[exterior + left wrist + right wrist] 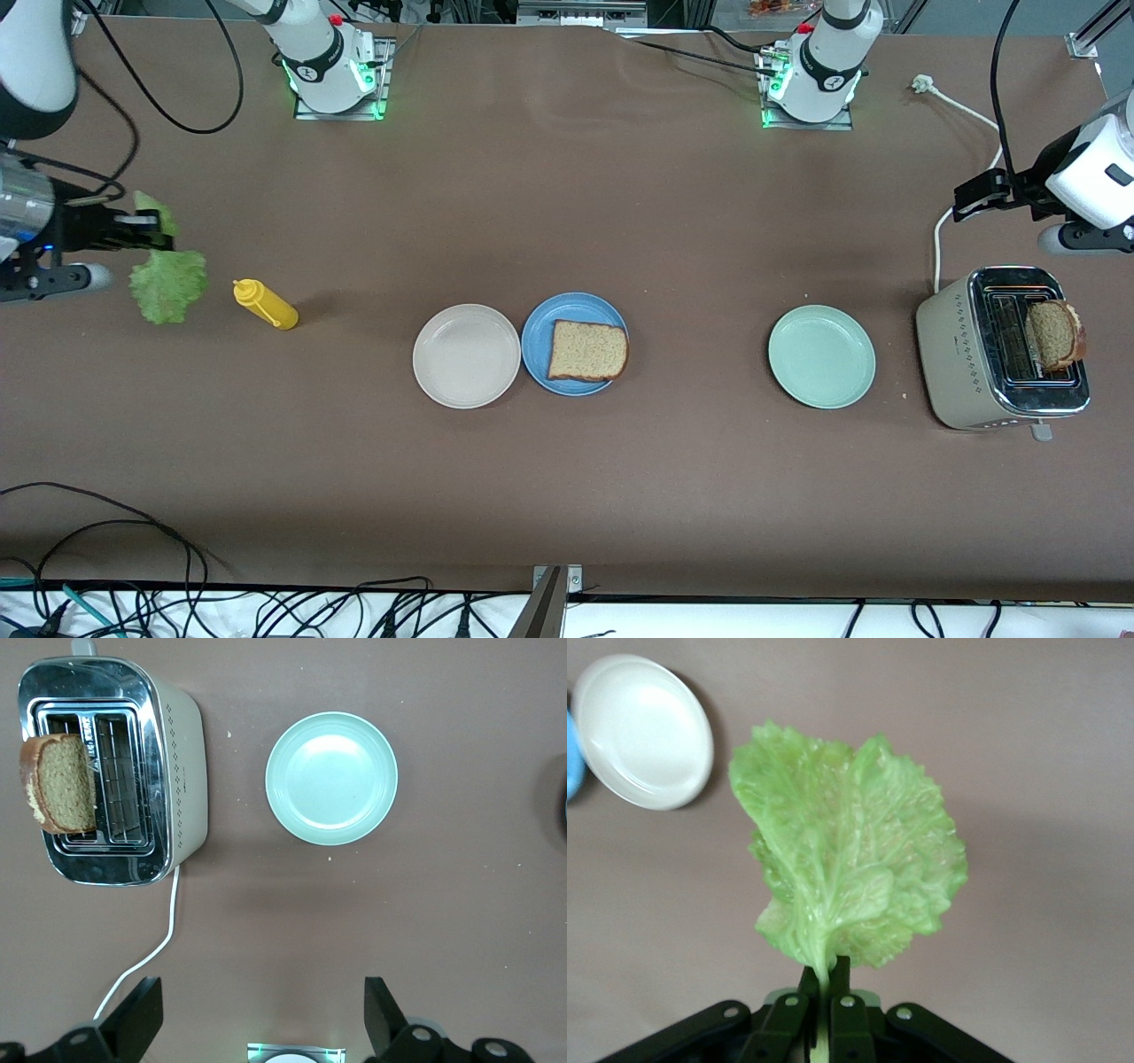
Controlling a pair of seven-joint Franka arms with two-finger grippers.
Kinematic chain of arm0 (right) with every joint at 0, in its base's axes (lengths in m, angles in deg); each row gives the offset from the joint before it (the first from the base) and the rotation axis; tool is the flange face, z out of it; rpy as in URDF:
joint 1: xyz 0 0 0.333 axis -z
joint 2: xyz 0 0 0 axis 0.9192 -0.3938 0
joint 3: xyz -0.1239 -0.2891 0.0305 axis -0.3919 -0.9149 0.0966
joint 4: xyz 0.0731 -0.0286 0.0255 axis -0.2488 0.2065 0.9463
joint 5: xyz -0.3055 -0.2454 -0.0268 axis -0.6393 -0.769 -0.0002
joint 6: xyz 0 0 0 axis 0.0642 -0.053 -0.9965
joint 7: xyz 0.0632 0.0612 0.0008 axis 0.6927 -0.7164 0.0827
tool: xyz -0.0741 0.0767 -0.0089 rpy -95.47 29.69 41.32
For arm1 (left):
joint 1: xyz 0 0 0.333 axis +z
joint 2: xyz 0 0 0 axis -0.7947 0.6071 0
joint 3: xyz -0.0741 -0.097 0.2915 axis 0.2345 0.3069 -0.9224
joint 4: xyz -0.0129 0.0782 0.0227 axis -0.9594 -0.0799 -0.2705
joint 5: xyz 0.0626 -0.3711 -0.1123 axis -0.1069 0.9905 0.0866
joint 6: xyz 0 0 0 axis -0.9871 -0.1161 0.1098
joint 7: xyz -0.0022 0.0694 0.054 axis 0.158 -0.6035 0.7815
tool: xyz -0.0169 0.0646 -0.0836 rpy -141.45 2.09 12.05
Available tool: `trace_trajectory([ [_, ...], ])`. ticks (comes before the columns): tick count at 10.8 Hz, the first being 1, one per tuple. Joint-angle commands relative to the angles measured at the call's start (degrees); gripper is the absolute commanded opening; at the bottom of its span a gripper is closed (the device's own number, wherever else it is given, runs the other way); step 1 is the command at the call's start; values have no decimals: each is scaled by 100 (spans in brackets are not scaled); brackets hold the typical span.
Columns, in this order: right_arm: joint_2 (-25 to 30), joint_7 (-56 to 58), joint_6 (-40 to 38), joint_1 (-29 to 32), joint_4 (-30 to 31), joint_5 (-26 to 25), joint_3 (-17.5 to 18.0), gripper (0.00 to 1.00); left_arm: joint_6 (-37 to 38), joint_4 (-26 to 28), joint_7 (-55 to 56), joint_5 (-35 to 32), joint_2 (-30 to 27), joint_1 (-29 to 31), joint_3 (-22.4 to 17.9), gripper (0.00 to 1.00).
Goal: Make sandwich in blue plate with both arms
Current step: 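Lift the lettuce leaf with the right gripper, then carry the lettuce leaf with the right gripper over the blue plate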
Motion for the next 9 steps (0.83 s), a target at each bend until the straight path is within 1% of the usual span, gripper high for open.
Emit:
trace_trajectory([
  [1,-10,-1566,-48,-932,-335,377,-44,0,-4,-36,-34,-21,23,30,12,100],
  [3,-36,-2383,250,-1390,-326,649,-45,0,-13,-36,-34,-21,23,39,3,100],
  [5,-63,-2895,724,-1838,-326,694,-53,0,-13,-27,-34,-21,23,39,-5,100],
  [7,-133,-3780,1129,-2347,-326,694,-53,0,-13,-27,-34,-29,23,39,-5,100],
  [9,-334,-4590,1559,-2805,-326,703,-53,0,-13,-27,-34,-21,41,39,-5,100],
])
